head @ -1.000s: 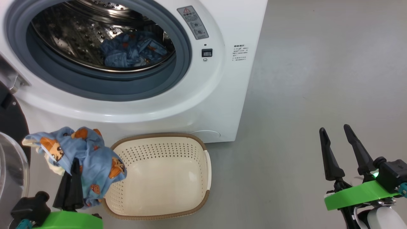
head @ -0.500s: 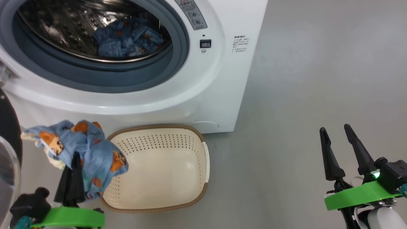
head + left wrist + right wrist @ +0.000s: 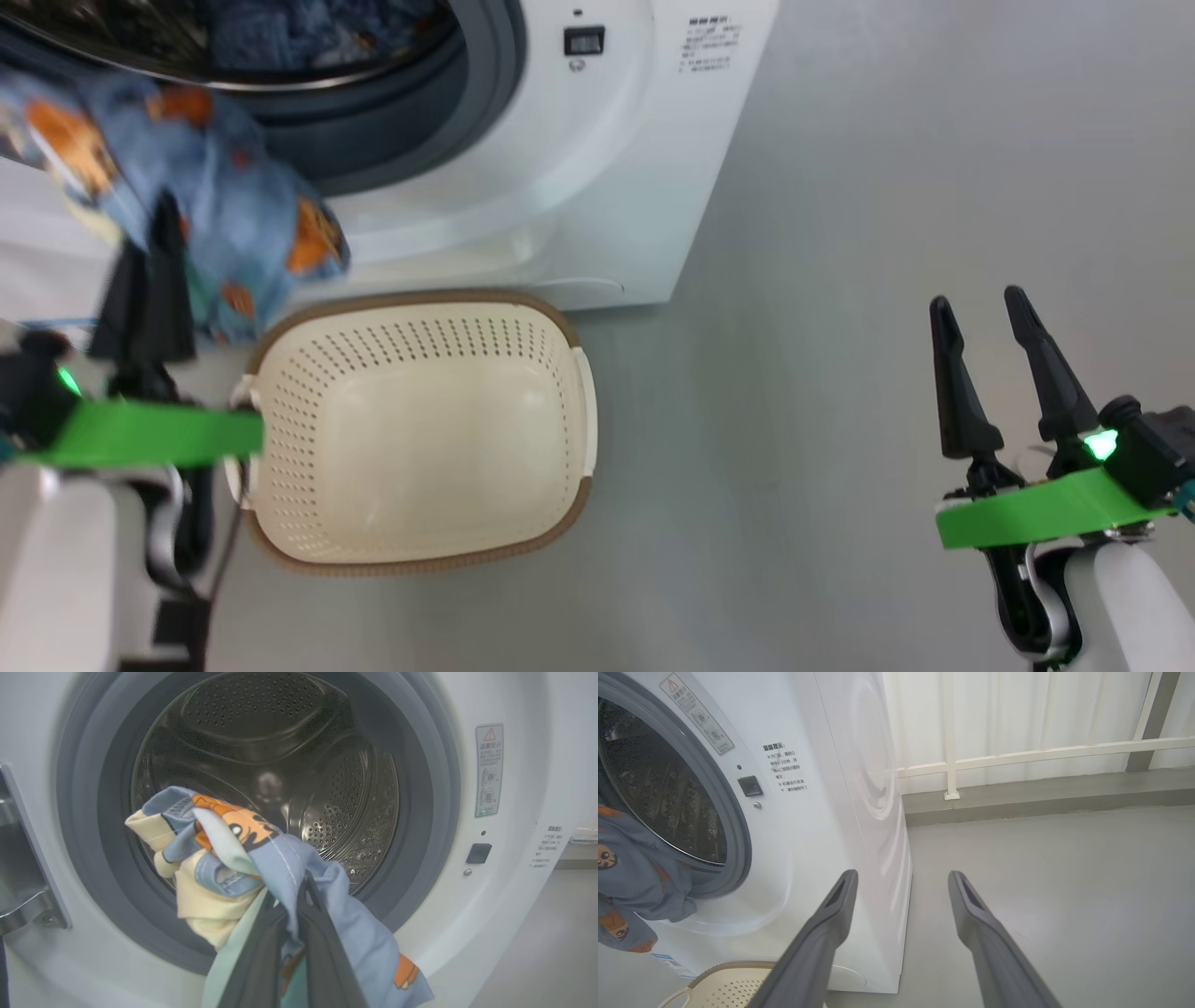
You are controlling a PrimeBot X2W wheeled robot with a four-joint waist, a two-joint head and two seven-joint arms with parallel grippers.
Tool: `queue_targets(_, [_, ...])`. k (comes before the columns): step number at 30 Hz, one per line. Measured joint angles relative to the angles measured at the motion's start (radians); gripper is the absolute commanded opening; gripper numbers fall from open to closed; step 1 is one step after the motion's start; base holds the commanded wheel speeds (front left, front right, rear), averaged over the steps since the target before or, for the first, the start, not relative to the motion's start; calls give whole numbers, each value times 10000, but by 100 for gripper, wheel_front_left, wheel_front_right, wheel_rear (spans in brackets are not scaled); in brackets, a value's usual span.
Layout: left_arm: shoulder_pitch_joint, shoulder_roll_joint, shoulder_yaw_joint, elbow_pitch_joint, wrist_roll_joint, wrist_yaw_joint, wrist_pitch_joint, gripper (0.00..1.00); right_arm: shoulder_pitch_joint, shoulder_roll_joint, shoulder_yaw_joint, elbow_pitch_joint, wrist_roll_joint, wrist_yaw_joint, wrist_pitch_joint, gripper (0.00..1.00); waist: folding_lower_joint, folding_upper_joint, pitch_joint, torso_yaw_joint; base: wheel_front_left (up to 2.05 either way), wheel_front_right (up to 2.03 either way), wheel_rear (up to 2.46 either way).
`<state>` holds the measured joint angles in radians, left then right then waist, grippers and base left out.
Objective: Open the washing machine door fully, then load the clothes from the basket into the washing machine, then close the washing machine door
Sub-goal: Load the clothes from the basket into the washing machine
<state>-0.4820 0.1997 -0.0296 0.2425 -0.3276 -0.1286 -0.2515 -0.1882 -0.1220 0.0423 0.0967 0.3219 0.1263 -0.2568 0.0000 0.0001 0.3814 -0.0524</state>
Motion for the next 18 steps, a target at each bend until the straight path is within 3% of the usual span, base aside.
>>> queue_targets(10, [-2701,339,-77,1668,-35,0,-52,0,-624,272,98,-33,0,0,0,100,0,0,906,-339,0,0,0])
queue_targets(18, [-5106,416,-355,4520,-443,0,-50,0,-1024,502,194,-59,15,0,0,100,0,0,1553,-785,0,0,0])
